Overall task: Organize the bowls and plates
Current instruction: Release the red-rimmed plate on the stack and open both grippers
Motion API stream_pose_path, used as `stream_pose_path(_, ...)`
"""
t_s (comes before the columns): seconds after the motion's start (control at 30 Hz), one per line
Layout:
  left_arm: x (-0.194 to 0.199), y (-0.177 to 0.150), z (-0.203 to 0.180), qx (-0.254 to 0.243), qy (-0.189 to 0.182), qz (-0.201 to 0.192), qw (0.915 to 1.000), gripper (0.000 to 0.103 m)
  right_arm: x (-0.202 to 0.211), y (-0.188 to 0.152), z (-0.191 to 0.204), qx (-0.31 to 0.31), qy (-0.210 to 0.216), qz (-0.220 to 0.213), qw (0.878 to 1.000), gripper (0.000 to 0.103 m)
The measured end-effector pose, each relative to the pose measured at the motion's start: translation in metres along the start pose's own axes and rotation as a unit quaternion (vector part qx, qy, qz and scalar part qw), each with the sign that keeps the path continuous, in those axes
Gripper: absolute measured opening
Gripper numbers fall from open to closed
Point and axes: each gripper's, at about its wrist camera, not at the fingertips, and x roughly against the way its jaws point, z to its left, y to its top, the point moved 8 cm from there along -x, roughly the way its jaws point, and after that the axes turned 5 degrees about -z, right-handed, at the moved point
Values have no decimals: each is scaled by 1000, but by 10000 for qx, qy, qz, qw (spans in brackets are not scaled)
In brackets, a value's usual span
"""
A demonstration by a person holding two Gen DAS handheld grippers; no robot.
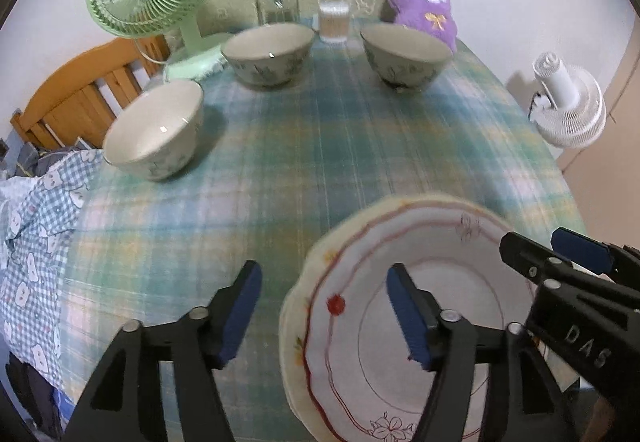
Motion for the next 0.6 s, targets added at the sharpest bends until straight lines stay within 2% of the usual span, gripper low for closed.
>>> stream_pose_path(0.1, 10, 14, 7, 90, 172, -166, 9997, 78, 5, 18, 4, 14, 195, -23, 9998, 58)
stream_pose_path(0.27, 19, 31, 26, 268, 452, -335, 9981, 78, 12, 39, 17, 189, 214, -246, 9993, 58)
stream_pose_path(0.4, 25, 39, 47, 414, 437, -430, 9973, 79, 19, 48, 39, 312, 283, -356, 9985, 58)
stream_pose_path(0.6, 28, 51, 80, 137, 428, -634, 9970, 79, 23, 55, 70, 75, 193, -477, 9986, 58)
